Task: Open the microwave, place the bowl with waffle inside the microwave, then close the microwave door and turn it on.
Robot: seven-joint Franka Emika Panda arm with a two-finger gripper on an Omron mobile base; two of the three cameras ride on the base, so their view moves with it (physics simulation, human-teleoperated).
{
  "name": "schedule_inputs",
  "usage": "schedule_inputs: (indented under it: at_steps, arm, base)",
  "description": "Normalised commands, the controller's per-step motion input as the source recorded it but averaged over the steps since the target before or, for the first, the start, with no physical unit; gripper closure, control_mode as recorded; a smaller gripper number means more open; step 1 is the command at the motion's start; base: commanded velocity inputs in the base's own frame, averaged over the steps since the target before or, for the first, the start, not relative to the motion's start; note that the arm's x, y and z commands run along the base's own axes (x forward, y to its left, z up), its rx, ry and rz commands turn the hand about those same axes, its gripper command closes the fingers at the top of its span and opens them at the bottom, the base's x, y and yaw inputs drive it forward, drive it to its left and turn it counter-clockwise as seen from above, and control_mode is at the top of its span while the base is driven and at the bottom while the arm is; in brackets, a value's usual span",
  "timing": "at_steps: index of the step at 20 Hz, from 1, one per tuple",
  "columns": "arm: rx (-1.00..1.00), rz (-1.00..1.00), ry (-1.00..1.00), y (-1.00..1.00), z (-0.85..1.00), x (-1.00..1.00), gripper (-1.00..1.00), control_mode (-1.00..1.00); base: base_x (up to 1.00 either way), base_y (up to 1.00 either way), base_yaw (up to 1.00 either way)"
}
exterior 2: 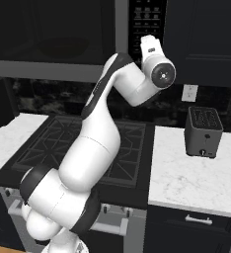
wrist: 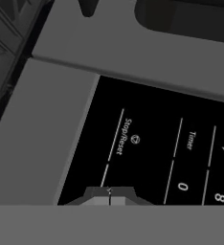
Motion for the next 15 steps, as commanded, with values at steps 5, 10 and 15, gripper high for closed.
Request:
schedule_inputs:
  at_steps: [5,10,15]
  arm:
    - [0.0,0.0,0.0,-0.05,-0.01,0.35,1.0,-1.0]
    - [0.0,0.0,-0.02,-0.07,-0.12,0.37,1.0,-1.0]
    - [0.0,0.0,-0.1,0.0,-0.32,0.56,1.0,-1.0]
  base:
    - [0.0,0.0,0.0]
    - [0.0,0.0,0.0]
    - [0.0,0.0,0.0]
